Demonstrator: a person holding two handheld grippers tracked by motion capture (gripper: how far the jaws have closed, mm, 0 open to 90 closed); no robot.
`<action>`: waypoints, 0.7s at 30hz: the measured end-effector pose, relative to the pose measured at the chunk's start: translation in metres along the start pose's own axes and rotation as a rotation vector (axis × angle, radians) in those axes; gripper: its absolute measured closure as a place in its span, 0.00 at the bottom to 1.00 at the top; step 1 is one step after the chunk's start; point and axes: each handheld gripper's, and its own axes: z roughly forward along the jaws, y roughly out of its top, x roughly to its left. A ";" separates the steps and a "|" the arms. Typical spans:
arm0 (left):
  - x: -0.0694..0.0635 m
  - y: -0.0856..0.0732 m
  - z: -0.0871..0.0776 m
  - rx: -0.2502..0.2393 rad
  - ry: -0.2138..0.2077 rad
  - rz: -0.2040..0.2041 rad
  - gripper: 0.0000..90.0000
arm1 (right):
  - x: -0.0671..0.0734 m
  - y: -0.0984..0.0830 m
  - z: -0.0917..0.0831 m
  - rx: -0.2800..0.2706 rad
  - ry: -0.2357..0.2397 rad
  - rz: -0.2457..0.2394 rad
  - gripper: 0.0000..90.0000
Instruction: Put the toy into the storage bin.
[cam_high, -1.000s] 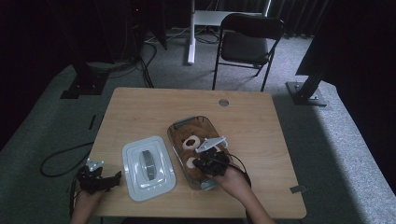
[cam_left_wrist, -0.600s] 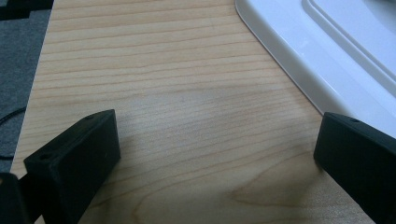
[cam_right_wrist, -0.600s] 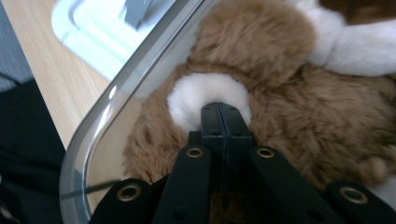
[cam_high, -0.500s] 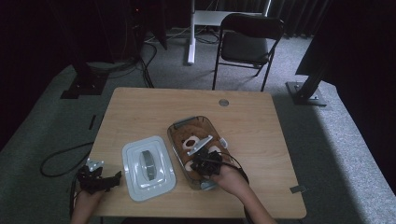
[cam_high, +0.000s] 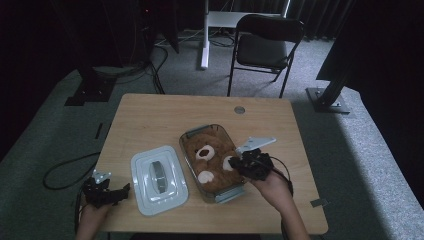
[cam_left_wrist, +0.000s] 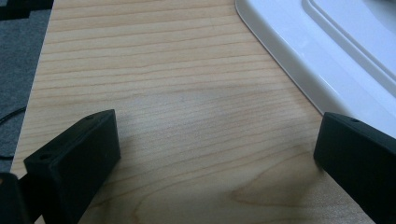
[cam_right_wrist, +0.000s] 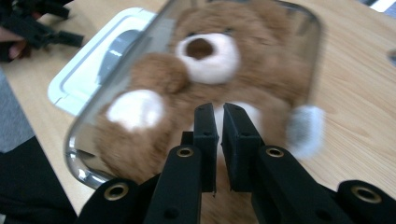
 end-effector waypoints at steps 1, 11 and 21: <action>0.000 0.000 0.000 0.000 0.000 0.000 0.01 | -0.004 -0.002 -0.003 -0.004 -0.003 0.011 0.93; 0.000 0.000 0.000 -0.002 0.000 -0.001 0.01 | -0.012 -0.016 0.023 0.087 0.002 0.028 0.95; 0.000 0.000 0.000 -0.001 0.000 0.001 0.01 | -0.007 -0.009 0.057 0.245 -0.049 -0.076 1.00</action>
